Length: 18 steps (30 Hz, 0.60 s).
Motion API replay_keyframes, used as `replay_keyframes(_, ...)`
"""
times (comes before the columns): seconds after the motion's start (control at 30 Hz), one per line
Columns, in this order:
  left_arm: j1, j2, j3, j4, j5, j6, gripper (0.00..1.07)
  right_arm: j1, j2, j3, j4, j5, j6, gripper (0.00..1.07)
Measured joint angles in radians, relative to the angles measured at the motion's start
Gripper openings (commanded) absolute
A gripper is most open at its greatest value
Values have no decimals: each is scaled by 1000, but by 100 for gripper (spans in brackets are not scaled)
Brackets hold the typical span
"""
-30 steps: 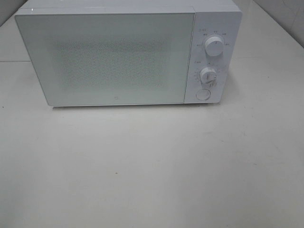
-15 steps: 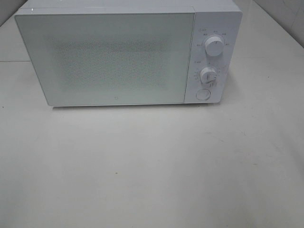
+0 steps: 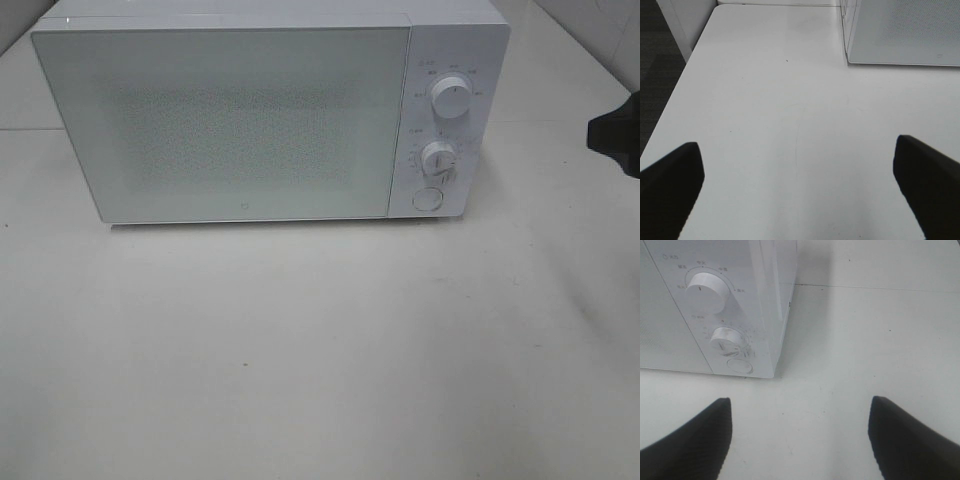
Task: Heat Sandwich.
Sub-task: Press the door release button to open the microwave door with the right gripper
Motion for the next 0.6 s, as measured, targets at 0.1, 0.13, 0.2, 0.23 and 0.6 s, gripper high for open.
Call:
replay_keyframes(0.1, 0, 0, 0, 0, 0, 0, 98, 0, 51, 0, 0, -42, 0, 73)
replay_keyframes(0.13, 0, 0, 0, 0, 0, 0, 98, 0, 94, 0, 0, -88, 0, 73)
replay_keyframes(0.2, 0, 0, 0, 0, 0, 0, 98, 0, 113, 0, 0, -109, 0, 73)
replay_keyframes(0.23, 0, 0, 0, 0, 0, 0, 98, 0, 135, 0, 0, -134, 0, 73)
replay_keyframes(0.6, 0, 0, 0, 0, 0, 0, 98, 74, 303, 82, 41, -454, -8, 73)
